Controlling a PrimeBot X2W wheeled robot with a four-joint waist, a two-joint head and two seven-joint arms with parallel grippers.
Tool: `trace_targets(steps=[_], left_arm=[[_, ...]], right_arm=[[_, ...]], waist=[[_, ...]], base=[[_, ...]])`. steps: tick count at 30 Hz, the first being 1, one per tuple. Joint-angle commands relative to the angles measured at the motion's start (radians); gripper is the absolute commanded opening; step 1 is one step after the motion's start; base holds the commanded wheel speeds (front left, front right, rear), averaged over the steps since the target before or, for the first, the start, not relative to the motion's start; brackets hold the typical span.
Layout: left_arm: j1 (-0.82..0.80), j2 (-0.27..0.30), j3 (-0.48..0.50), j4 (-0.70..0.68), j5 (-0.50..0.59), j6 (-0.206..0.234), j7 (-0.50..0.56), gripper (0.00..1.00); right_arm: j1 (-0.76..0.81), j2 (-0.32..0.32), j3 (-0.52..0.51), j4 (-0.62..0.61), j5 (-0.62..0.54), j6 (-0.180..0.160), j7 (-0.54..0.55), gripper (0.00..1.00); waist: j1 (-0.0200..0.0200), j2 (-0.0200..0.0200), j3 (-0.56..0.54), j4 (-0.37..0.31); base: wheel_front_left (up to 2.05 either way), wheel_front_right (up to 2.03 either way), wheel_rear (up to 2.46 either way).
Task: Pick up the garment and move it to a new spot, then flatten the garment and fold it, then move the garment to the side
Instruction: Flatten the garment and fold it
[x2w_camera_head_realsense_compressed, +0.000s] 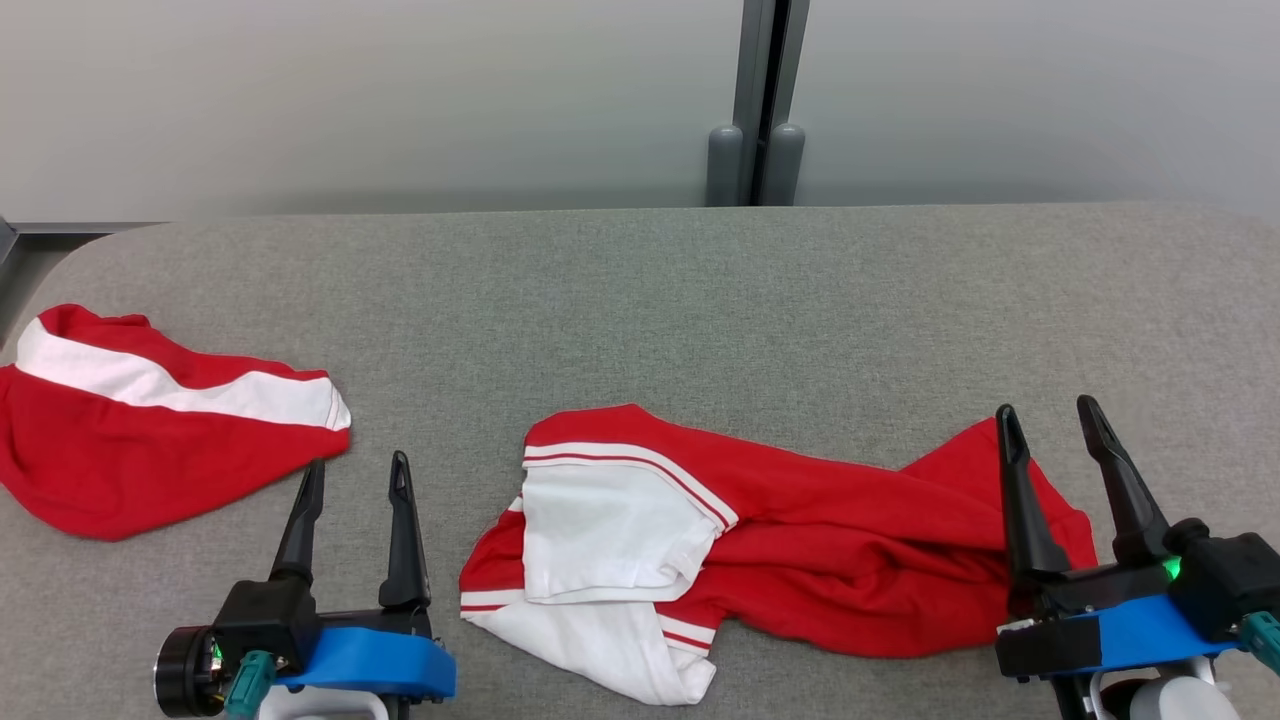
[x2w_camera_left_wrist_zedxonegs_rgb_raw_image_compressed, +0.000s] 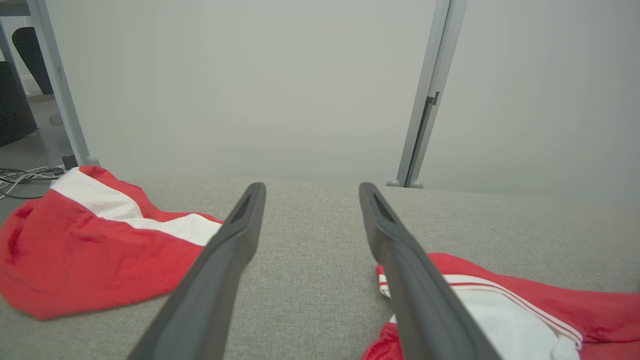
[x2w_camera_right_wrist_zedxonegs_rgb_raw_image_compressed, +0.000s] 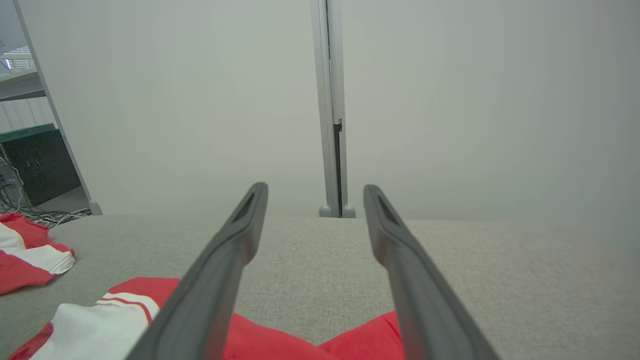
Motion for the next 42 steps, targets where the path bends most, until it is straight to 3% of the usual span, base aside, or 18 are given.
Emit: trace_targets(steps=[1, 9, 18, 40, 41, 42], left_arm=[[0.006, 0.000, 0.002, 0.002, 0.007, -0.006, -0.003, 1.00], [-0.021, 0.000, -0.079, 0.073, 0.032, -0.048, -0.003, 1.00], [-0.061, 0.000, -0.163, 0.251, 0.019, -0.070, -0.003, 1.00], [-0.118, 0.000, -0.201, 0.484, -0.050, -0.074, -0.002, 1.00], [-0.123, 0.000, -0.210, 0.503, -0.054, -0.076, -0.002, 0.43], [-0.130, 0.000, -0.217, 0.518, -0.059, -0.078, 0.000, 0.27]], right_arm=[[0.013, 0.003, 0.001, 0.006, -0.007, 0.000, 0.000, 1.00], [-0.003, 0.008, 0.018, 0.052, -0.005, 0.000, 0.000, 1.00], [-0.031, 0.004, 0.040, 0.087, 0.002, 0.000, 0.000, 1.00], [-0.044, -0.002, 0.055, 0.120, 0.014, 0.000, 0.000, 1.00], [-0.043, -0.003, 0.055, 0.121, 0.014, 0.000, 0.000, 1.00], [-0.042, -0.003, 0.055, 0.122, 0.015, 0.000, 0.000, 1.00]], waist=[[0.0000, 0.0000, 0.001, -0.001], [0.0000, 0.0000, 0.012, -0.025], [0.0000, 0.0000, 0.034, -0.072], [0.0000, 0.0000, 0.046, -0.114], [0.0000, 0.0000, 0.044, -0.114], [0.0000, 0.0000, 0.044, -0.113]], base=[[0.00, 0.00, 0.00], [0.00, 0.00, 0.00], [0.00, 0.00, 0.00], [0.00, 0.00, 0.00], [0.00, 0.00, 0.00], [0.00, 0.00, 0.00]])
